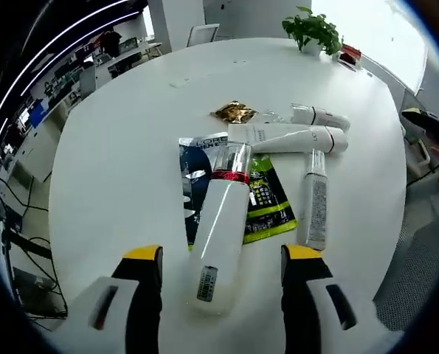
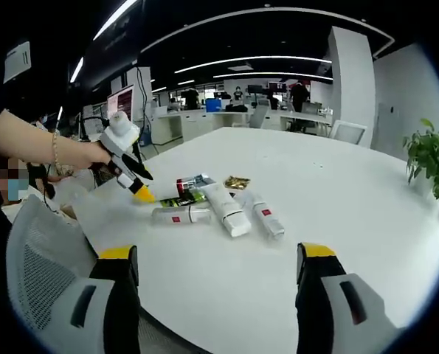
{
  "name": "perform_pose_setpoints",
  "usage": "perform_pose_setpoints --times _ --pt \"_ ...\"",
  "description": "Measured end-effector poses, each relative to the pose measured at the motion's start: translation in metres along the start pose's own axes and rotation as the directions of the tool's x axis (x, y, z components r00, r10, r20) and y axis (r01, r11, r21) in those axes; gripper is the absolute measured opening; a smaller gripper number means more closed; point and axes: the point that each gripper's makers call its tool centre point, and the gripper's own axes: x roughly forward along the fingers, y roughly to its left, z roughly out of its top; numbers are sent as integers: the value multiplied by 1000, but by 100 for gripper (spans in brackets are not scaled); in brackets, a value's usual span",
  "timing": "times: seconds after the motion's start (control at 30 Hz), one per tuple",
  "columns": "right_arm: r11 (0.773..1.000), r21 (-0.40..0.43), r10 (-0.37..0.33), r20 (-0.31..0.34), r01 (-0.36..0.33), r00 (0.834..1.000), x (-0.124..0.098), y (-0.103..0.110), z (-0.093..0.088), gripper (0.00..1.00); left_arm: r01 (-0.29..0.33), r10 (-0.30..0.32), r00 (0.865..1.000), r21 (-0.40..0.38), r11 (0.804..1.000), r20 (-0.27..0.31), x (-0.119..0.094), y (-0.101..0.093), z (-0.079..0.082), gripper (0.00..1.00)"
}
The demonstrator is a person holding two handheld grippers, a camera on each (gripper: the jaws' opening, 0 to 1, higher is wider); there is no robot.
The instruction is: Arrange the skincare products in the storage area until every visible bottle or jar stands upright without overlapping.
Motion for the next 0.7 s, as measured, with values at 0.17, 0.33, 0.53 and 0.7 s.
perform_pose_setpoints --times 0.17,0.33,0.53,0.7 --pt "1000 -1 -2 -3 2 1000 0 -1 -1 88 19 -17 999 27 999 -49 8 3 2 54" --pt "1000 8 -9 -1 9 1000 0 -2 -1 88 33 -27 994 55 998 -107 15 6 1 52" --pt "1000 3 -4 -5 4 1000 1 -1 -1 87 56 -43 987 77 995 -153 24 8 -1 49" --pt "1000 4 0 -8 0 1000 1 -1 -1 87 80 -62 981 91 993 -184 28 5 -1 47"
